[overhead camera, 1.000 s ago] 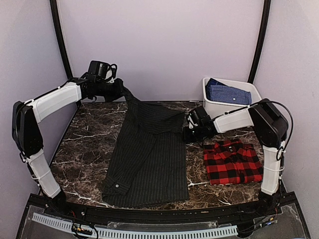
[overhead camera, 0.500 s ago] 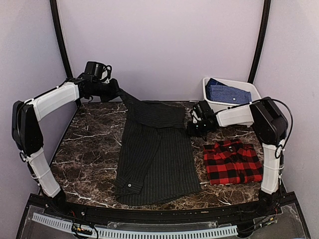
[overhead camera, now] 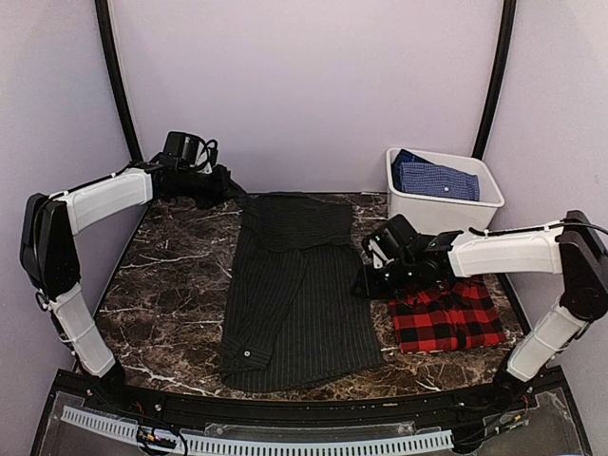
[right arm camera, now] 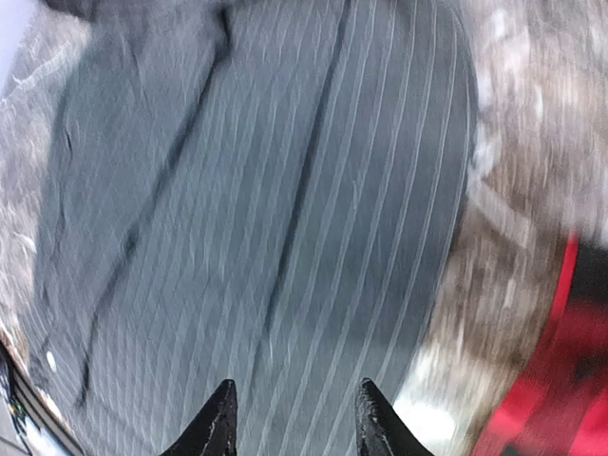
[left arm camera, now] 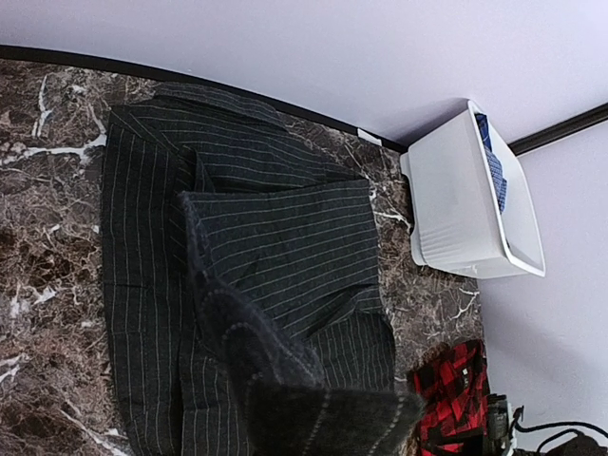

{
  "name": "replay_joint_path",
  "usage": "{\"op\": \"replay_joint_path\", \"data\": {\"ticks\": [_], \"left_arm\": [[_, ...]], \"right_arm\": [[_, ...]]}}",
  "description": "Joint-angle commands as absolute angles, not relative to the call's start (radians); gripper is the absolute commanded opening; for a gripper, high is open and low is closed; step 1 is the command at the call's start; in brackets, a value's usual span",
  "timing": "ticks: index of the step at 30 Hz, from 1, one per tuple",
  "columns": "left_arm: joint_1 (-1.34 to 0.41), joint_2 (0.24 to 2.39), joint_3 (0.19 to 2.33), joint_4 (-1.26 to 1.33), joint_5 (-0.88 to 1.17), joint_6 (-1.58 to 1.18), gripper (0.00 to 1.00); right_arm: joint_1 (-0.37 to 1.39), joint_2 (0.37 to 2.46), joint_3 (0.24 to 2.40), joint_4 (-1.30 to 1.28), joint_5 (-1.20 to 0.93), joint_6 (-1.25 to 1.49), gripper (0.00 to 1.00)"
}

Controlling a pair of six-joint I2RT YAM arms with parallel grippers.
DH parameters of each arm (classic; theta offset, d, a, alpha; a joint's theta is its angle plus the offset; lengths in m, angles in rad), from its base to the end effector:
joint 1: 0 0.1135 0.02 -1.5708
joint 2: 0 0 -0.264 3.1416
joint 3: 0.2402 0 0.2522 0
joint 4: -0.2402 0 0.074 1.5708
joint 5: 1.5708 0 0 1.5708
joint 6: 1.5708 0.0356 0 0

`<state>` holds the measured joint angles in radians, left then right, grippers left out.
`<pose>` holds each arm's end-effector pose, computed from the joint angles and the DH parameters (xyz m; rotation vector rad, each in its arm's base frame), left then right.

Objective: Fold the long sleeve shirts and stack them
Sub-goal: Move the right arm to the center of the board with the 1/3-folded shirt, then pick up the corner of the shirt from the corner of the board.

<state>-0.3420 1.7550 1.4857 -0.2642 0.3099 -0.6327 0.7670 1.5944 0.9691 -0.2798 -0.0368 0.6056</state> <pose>0.3858 -0.1489 0.3108 -0.1246 2.2068 -0.8923 0.2350 0.2283 0.1965 -0.2247 2.5742 0.6028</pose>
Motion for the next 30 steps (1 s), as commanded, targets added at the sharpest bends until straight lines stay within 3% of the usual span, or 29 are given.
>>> {"op": "replay_joint_path", "data": {"ticks": [1, 11, 19, 30], "left_arm": [[-0.337, 1.678, 1.459, -0.224, 0.362, -0.621, 0.0], [-0.337, 1.655, 1.447, -0.224, 0.381, -0.609, 0.0], [-0.337, 1.651, 1.44, -0.22, 0.387, -0.609, 0.0], [-0.337, 1.655, 1.432, -0.214, 0.392, -0.607, 0.0]], "right_arm": [[0.838, 1.5, 0.875, -0.365, 0.025, 0.737, 0.39], [1.058, 1.387, 0.739, -0.475, 0.061, 0.973, 0.34], [1.118, 1.334, 0.653, -0.487, 0.088, 1.089, 0.29], [1.166, 1.469, 0.694, -0.472, 0.111, 1.097, 0.24]]}}
